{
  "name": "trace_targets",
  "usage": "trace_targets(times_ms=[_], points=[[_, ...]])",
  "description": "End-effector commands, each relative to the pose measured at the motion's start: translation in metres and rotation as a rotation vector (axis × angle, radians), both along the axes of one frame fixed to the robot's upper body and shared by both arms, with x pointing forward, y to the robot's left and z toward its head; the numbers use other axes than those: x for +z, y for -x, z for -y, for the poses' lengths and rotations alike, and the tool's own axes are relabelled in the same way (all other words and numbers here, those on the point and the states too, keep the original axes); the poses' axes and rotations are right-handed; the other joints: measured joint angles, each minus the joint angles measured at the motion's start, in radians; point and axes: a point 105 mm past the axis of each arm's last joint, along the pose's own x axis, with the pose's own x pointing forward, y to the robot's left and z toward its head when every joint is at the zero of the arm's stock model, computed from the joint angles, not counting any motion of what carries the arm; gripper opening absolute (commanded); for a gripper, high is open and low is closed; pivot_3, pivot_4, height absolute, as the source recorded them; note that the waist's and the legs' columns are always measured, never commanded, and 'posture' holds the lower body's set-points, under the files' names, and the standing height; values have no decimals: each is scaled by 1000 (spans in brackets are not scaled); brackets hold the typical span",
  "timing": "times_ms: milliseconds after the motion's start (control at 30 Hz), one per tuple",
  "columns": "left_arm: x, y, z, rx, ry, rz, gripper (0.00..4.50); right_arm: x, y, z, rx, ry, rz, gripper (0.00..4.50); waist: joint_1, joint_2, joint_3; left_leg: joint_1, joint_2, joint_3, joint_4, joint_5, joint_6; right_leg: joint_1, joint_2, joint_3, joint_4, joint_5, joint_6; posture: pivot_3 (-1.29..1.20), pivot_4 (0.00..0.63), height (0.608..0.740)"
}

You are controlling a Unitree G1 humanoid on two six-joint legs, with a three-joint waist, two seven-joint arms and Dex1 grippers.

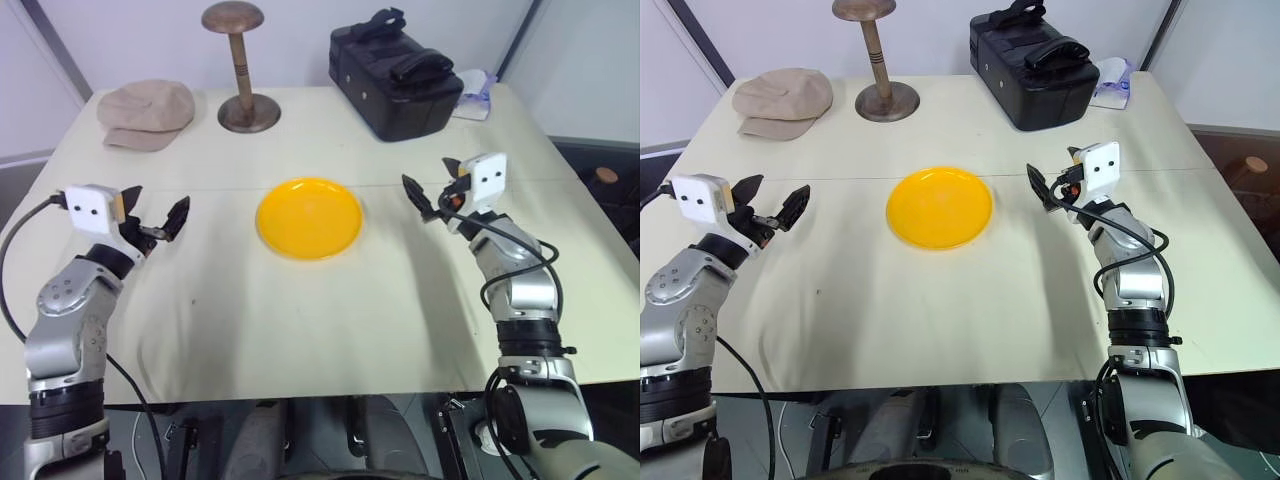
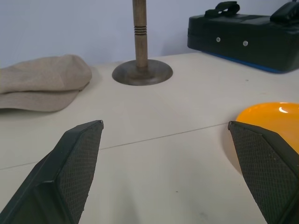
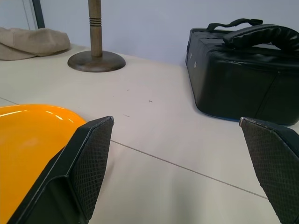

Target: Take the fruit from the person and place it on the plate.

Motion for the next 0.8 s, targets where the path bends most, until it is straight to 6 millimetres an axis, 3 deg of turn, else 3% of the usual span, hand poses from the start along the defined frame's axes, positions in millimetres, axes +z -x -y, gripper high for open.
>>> trace_targets(times_ms=[33, 800], points=[[17, 3, -2, 6, -6, 67, 4500, 13, 1, 3, -2, 10, 52, 4404, 0, 0, 0, 0, 0, 0, 0, 0, 0, 0, 0, 0, 0, 0, 0, 0, 150, 740], [19, 5, -7, 21, -11, 69, 4500, 7, 1, 2, -2, 6, 41, 4404, 0, 0, 0, 0, 0, 0, 0, 0, 0, 0, 0, 0, 0, 0, 0, 0, 150, 740]])
